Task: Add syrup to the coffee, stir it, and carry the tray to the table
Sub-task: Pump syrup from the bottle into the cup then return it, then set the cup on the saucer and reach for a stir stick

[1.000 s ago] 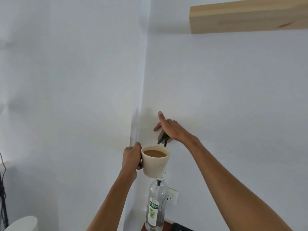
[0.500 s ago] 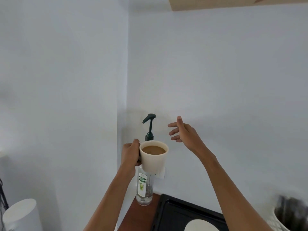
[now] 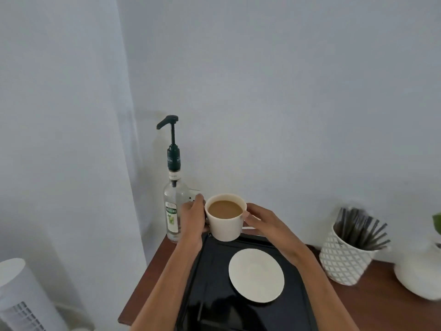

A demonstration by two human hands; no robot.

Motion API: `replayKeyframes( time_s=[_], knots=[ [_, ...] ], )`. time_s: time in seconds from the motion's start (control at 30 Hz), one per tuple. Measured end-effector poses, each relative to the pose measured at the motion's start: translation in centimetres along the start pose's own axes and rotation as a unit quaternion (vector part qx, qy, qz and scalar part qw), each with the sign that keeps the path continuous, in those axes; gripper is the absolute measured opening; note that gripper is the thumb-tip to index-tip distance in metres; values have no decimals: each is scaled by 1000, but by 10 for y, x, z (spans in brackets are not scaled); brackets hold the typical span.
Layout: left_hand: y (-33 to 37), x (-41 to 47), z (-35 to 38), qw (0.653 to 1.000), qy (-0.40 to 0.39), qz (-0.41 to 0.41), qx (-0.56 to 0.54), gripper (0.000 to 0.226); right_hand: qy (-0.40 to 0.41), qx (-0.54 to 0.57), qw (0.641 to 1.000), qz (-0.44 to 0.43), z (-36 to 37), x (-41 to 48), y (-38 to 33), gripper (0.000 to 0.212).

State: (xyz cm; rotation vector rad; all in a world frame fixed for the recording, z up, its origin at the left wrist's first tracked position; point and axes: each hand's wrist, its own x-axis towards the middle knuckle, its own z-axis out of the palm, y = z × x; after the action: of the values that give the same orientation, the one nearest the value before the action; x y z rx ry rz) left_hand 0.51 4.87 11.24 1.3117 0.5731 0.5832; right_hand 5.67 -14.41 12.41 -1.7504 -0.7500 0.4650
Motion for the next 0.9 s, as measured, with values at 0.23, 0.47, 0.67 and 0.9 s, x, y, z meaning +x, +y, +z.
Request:
replayKeyframes(
  time_s=[0.23,0.47,0.67,0.9],
  knots=[
    [-46,-17,32,999,-30,-16,41,39,19,-12,1000,17,-18,-32,45,53],
    [-95,-27,52,996,-60,-32,59,39,62,-52,996,33,-25,-45,89,68],
    [-131,-24,52,990,-96,-44,95,49,81,-67,993,63,-24,-50,123,74],
    [-152,-18,52,981,-113,-79,134,57,86,-67,990,89,-21,-49,141,76]
  ],
)
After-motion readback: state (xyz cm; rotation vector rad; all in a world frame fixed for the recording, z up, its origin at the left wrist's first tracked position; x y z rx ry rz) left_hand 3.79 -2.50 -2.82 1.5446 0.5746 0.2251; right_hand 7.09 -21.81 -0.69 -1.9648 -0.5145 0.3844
